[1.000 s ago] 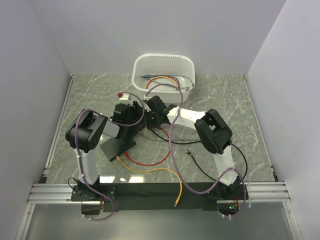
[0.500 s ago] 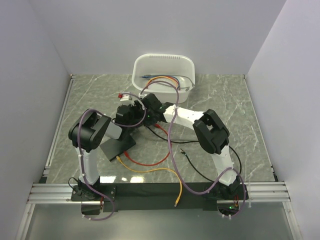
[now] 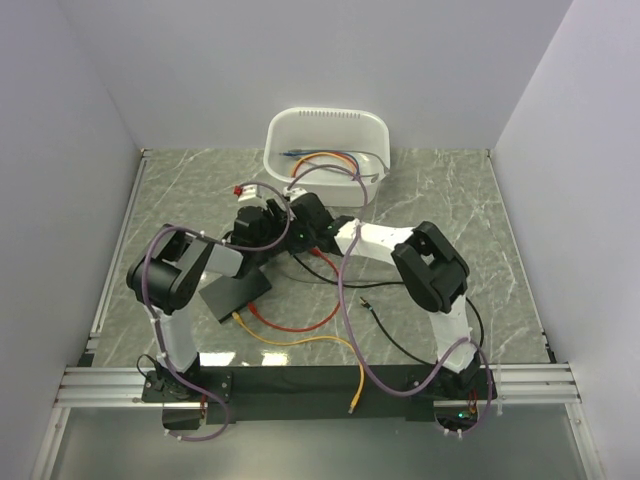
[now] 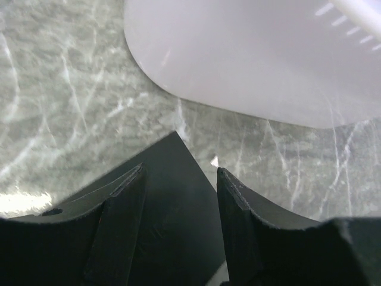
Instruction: Insert the plug into the switch port
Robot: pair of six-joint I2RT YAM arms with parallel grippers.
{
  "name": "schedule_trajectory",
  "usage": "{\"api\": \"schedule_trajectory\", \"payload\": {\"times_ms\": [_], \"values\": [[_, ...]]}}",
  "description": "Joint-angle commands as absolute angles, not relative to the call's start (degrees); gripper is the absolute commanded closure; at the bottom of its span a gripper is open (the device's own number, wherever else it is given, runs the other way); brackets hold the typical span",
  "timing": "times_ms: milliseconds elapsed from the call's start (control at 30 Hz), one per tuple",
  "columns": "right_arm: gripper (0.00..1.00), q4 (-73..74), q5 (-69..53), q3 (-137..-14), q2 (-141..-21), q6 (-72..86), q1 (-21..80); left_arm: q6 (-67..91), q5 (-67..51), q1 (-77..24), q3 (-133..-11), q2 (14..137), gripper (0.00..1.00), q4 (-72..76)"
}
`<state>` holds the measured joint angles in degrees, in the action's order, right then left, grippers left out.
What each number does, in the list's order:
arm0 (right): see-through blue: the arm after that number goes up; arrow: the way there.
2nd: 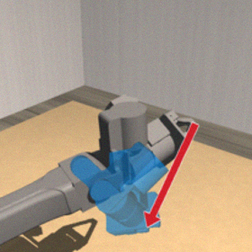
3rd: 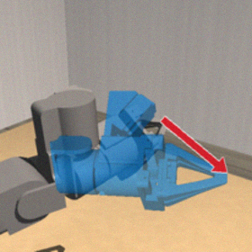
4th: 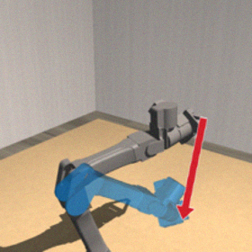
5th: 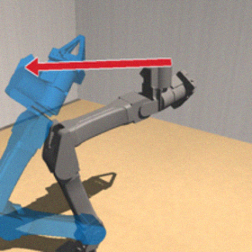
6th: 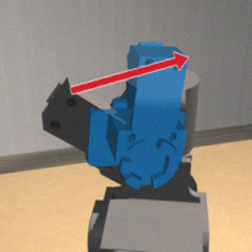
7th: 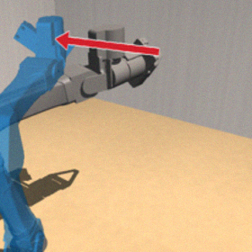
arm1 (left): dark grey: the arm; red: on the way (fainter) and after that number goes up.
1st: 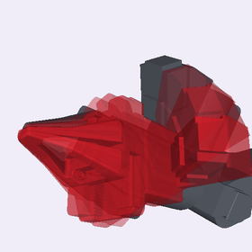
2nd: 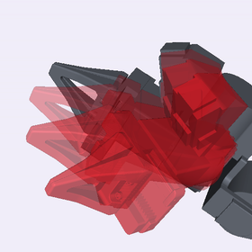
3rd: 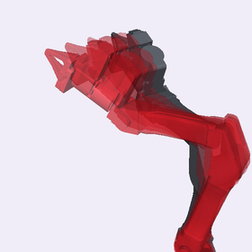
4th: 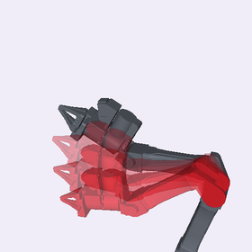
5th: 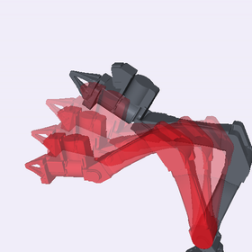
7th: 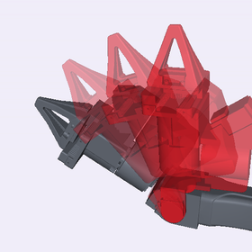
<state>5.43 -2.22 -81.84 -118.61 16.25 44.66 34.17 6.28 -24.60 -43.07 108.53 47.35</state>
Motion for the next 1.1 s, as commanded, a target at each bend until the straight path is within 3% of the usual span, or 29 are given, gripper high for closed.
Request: {"api": "schedule_trajectory", "payload": {"times_ms": [0,400,1067], "values": [[0.63,-13.09,2.46,-78.69,-114.80,17.84,43.95,38.32,-4.40,-31.46,-39.90,109.17,0.42,25.58],[0.58,-13.89,5.18,-64.52,-104.77,16.53,47.02,36.39,-2.28,-25.85,-43.94,101.60,0.40,17.67],[0.56,-8.00,3.95,-68.55,-110.65,15.12,47.99,33.49,-6.33,-14.24,-52.29,104.50,0.41,11.43]]}}
